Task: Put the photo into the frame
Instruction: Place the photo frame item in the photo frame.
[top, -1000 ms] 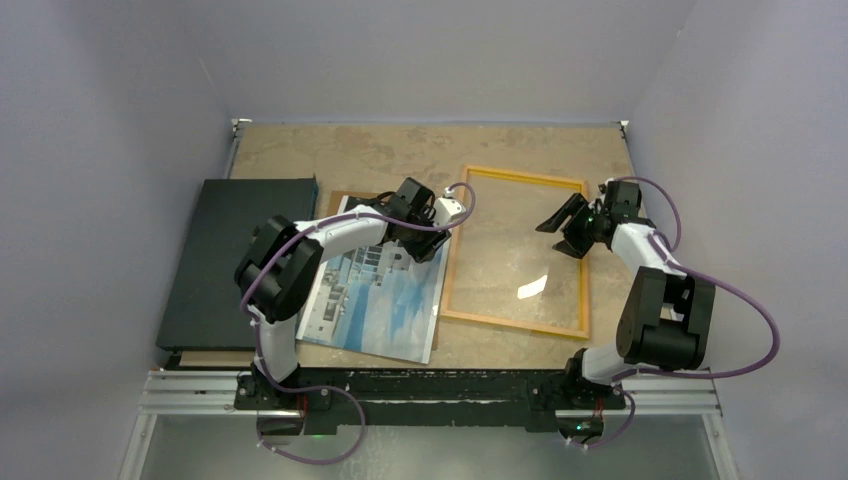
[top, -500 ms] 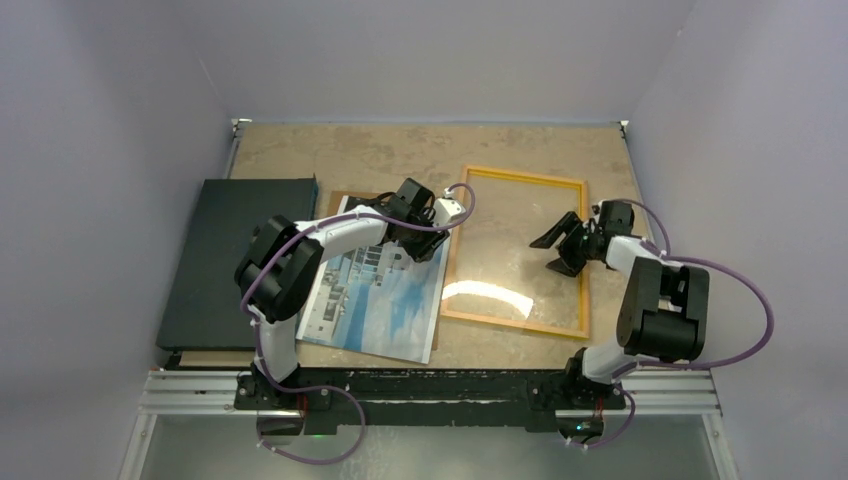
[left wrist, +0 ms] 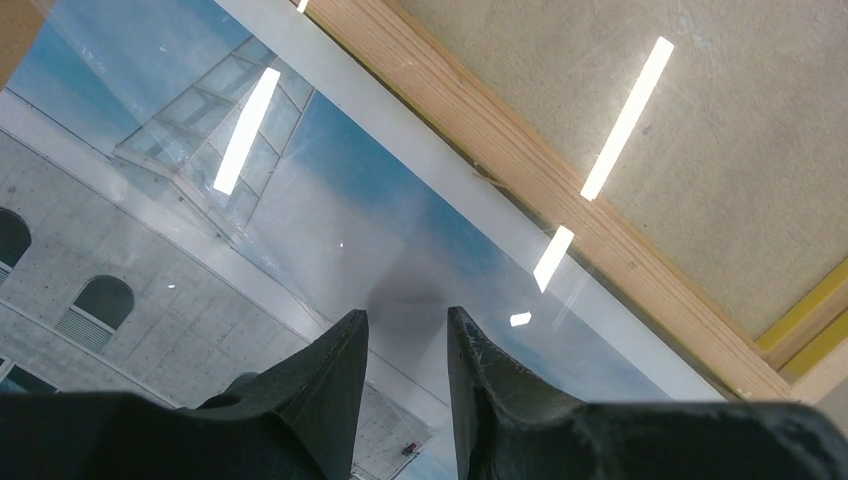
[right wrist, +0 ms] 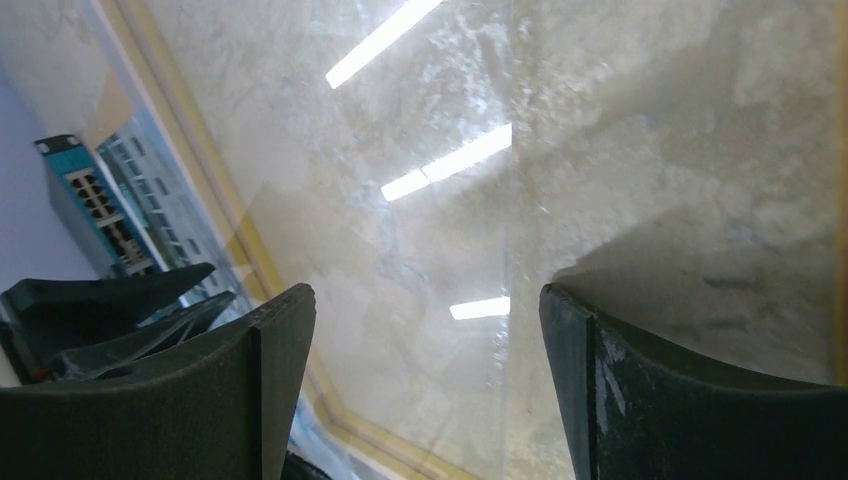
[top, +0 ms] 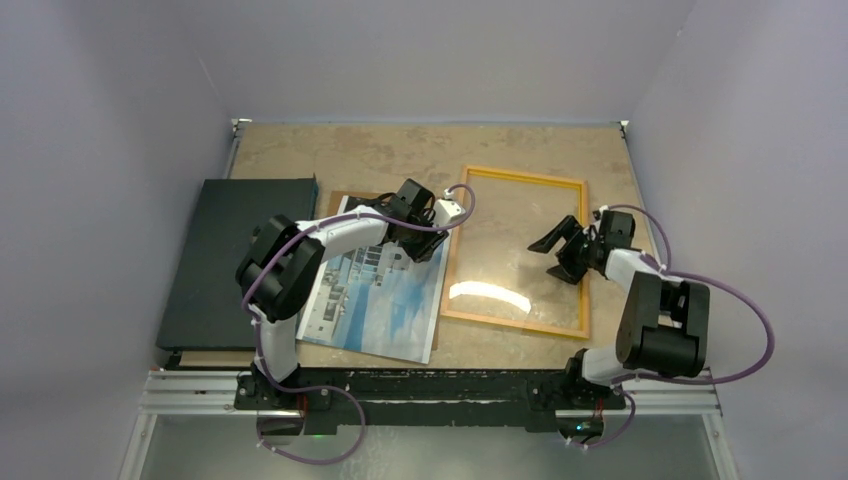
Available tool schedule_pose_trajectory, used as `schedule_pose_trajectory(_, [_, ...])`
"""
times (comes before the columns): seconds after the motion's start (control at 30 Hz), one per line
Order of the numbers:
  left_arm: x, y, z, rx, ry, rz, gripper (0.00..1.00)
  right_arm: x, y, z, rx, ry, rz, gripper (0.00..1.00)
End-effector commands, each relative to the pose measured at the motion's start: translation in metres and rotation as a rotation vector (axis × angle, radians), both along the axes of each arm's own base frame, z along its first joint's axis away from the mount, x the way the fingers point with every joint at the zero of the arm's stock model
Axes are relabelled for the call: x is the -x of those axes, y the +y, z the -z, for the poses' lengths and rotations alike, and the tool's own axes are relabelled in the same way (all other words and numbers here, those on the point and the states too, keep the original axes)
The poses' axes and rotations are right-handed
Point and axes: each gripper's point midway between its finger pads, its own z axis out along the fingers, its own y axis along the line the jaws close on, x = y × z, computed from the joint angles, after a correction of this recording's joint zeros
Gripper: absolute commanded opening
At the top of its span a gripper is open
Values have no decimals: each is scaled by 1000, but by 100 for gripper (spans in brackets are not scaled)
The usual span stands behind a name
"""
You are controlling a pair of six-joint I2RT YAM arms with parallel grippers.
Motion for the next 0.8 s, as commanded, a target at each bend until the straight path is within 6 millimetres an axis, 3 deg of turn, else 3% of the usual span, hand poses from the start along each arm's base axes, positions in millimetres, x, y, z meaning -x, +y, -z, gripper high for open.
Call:
schedule_pose_trajectory(0.0, [4,0,5,-2,37,-10,32,25,-19,12,142,68,37,87])
schedule_pose_trajectory(0.17, [5,-1,6,-2,53,-12,30,43,-22,9,178,84,61,90])
schedule_pose_trajectory(0.4, [5,-5,3,14,65,-12,30,56,-7,1,115,52,47,90])
schedule_pose_trajectory(0.77, [7,-14,-6,61,98,-12,27,48,35,3,50,46,-49,90])
